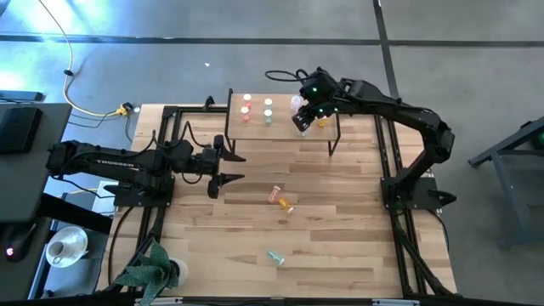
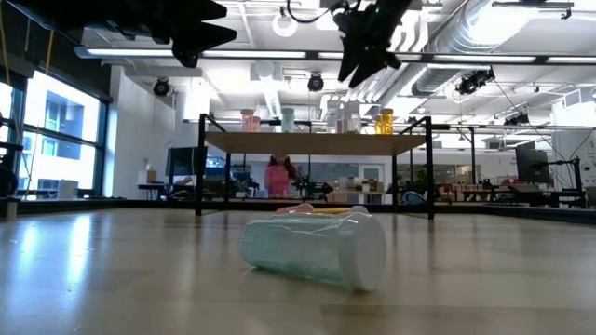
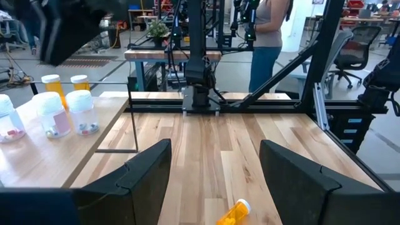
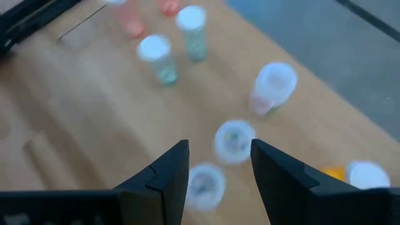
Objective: Pick and place medicine bottles onto shelf by color
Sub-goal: Adjust the transparent pill bottles on the shelf
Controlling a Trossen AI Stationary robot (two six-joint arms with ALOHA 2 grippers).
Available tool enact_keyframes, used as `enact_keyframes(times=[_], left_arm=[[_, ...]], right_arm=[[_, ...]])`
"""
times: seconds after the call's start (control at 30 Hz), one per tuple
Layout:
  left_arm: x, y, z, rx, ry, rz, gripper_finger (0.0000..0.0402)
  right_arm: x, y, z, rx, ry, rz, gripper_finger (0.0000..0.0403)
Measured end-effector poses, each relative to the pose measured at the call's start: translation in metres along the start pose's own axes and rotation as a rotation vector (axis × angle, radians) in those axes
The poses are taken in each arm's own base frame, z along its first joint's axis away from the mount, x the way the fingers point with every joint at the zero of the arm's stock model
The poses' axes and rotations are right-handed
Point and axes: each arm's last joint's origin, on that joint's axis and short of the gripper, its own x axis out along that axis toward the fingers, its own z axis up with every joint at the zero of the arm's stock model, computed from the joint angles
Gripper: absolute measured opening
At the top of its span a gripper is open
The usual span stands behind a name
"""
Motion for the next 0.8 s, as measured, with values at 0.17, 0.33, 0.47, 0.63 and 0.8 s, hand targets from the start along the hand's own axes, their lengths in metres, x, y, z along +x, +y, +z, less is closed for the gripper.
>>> enact_keyframes(times=[0.17,0.33,0.47,0.63,0.8], left_arm=[[0.0,0.0,0.0,0.0,-0.001,0.003,0.0234],[0.0,0.0,0.0,0.0,0.0,0.003,0.0234],[0.0,0.0,0.0,-0.001,0.0,0.003,0.0234],[0.0,0.0,0.0,-0.001,-0.001,0.003,0.0234],[0.0,0.0,0.0,-0.001,-0.001,0.003,0.0234]], right_arm=[[-0.013,0.019,-0.013,-0.12,0.119,0.053,0.0162],[-0.01,0.034,-0.03,-0.218,0.21,0.082,0.0162],[0.0,0.035,-0.041,-0.27,0.26,0.078,0.0162],[0.014,0.034,-0.05,-0.308,0.276,0.065,0.0162],[0.024,0.034,-0.053,-0.324,0.244,0.073,0.0162]])
